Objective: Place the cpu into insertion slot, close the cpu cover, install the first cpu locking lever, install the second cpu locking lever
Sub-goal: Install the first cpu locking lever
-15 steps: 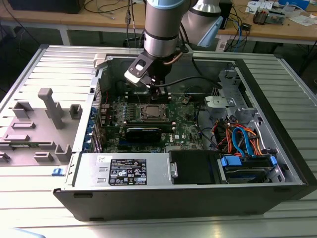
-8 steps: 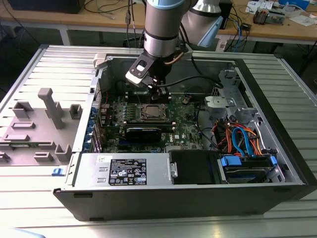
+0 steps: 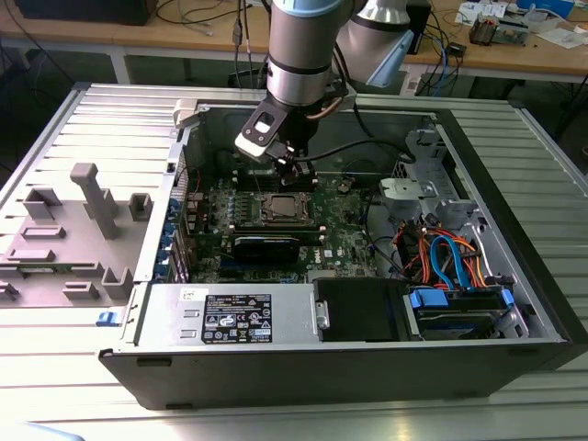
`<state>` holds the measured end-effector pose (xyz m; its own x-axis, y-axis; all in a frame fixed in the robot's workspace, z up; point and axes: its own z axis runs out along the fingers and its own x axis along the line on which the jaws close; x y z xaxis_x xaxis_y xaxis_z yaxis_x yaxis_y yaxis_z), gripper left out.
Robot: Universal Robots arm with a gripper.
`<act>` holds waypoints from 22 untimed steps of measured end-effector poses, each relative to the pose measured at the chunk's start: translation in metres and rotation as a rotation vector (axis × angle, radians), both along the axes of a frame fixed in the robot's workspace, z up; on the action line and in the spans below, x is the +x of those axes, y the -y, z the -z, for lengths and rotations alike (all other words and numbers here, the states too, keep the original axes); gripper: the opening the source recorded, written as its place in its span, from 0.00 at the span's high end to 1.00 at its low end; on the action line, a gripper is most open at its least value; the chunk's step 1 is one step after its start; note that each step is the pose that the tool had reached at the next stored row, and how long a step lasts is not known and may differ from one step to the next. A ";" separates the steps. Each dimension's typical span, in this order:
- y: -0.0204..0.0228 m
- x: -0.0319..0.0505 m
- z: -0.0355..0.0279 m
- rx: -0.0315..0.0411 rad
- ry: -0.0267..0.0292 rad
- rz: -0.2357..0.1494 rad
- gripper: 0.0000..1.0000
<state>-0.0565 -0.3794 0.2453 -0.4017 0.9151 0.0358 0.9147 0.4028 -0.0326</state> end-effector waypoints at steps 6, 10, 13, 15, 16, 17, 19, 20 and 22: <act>0.0004 0.0000 0.0000 0.0001 -0.0001 -0.033 0.89; 0.0009 0.0000 0.0000 0.0001 -0.0001 -0.058 0.89; 0.0012 0.0000 0.0000 0.0001 -0.0001 -0.079 0.89; 0.0013 0.0000 0.0000 -0.0001 -0.0001 -0.088 0.89; 0.0013 0.0000 0.0000 0.0000 -0.0001 -0.094 0.89; 0.0014 0.0000 0.0000 -0.0001 -0.0001 -0.101 0.89; 0.0014 0.0000 0.0000 0.0000 -0.0001 -0.113 0.89; 0.0013 0.0000 0.0000 0.0000 0.0000 -0.120 0.89; 0.0014 0.0000 0.0000 0.0000 0.0000 -0.135 0.89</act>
